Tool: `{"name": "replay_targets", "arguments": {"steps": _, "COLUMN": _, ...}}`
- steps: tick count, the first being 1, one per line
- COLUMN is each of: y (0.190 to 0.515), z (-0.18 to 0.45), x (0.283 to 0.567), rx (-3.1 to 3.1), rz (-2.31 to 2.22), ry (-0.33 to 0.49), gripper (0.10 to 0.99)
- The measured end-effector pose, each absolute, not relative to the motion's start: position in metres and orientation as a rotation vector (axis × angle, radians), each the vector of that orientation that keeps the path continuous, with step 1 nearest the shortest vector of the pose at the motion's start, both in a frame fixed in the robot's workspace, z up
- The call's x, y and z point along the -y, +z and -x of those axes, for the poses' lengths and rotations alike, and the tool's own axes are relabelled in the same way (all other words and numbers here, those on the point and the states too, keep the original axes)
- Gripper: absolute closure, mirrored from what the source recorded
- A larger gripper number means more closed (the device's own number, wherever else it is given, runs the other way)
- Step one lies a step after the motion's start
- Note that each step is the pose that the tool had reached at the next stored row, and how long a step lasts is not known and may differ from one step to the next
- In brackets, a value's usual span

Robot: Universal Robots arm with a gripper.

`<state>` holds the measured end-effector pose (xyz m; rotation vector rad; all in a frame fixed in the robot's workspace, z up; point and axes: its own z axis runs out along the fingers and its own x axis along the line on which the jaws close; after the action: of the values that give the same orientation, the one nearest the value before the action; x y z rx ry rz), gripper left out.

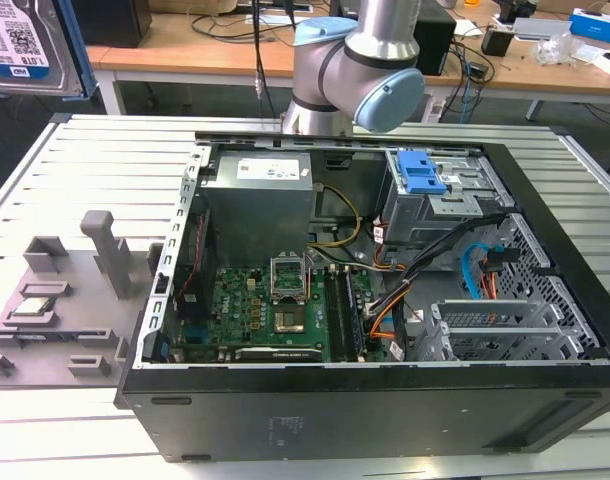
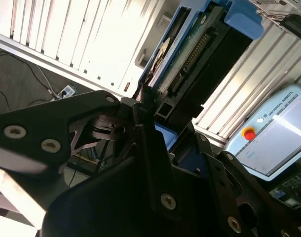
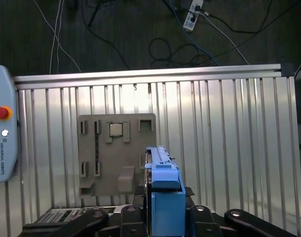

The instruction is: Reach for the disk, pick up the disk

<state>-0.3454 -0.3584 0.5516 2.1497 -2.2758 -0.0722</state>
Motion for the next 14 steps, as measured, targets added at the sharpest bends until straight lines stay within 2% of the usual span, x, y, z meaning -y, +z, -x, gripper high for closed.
{"name": "replay_targets", "arguments": {"steps": 14, "y": 0.531, "z": 0.305, "x": 0.358, "rx": 2.275, "rz": -2.148, "ry": -0.070, "gripper": 0.718}}
